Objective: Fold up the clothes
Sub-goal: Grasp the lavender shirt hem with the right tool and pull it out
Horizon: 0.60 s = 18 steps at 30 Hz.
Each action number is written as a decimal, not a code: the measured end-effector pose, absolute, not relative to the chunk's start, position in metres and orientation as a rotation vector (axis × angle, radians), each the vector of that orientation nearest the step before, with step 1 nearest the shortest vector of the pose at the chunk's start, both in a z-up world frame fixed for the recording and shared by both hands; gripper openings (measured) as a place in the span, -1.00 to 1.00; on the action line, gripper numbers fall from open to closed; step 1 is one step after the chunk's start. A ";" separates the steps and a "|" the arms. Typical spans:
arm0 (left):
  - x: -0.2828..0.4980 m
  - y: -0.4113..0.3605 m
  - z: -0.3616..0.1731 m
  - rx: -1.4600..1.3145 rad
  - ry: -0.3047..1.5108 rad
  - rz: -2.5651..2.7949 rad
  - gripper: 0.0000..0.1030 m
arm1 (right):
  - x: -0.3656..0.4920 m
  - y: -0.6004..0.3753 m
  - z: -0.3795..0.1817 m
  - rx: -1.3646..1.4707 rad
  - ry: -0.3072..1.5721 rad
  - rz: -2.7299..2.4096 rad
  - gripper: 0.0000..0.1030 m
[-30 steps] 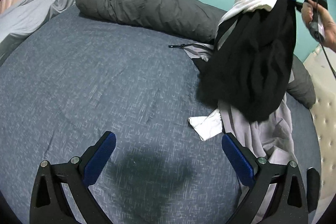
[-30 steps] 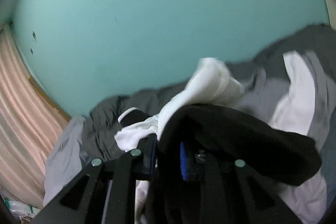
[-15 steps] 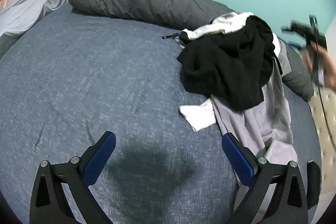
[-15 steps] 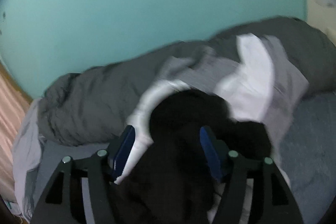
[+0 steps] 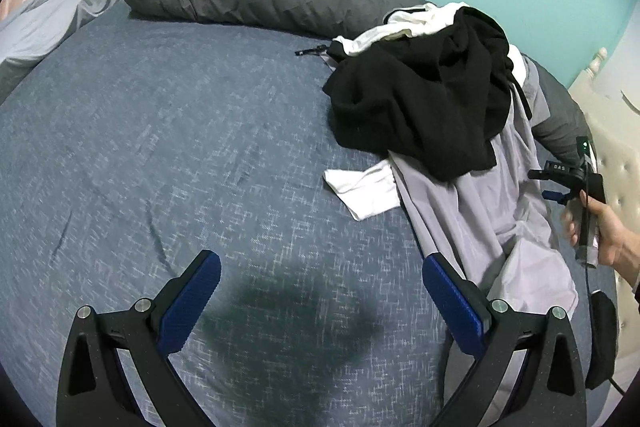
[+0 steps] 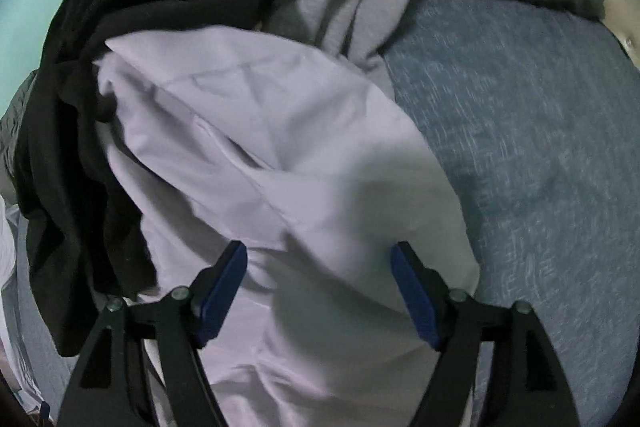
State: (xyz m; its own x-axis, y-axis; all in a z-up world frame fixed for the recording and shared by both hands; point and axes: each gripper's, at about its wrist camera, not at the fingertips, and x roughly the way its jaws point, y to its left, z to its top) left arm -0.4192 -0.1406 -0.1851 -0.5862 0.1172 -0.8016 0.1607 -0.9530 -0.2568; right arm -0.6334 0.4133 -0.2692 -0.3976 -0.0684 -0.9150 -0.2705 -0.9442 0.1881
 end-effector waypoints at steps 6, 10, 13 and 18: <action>-0.416 -0.135 -0.196 1.423 0.450 -2.735 0.99 | -0.637 0.415 -0.281 -1.662 0.451 2.483 0.47; -0.413 -0.133 -0.203 1.428 0.438 -2.734 0.99 | -0.644 0.416 -0.292 -1.640 0.392 2.486 0.47; -0.410 -0.134 -0.208 1.431 0.428 -2.730 0.99 | -0.650 0.413 -0.300 -1.638 0.290 2.494 0.29; -0.405 -0.137 -0.215 1.433 0.443 -2.711 0.99 | -0.652 0.410 -0.305 -1.654 0.246 2.499 -0.63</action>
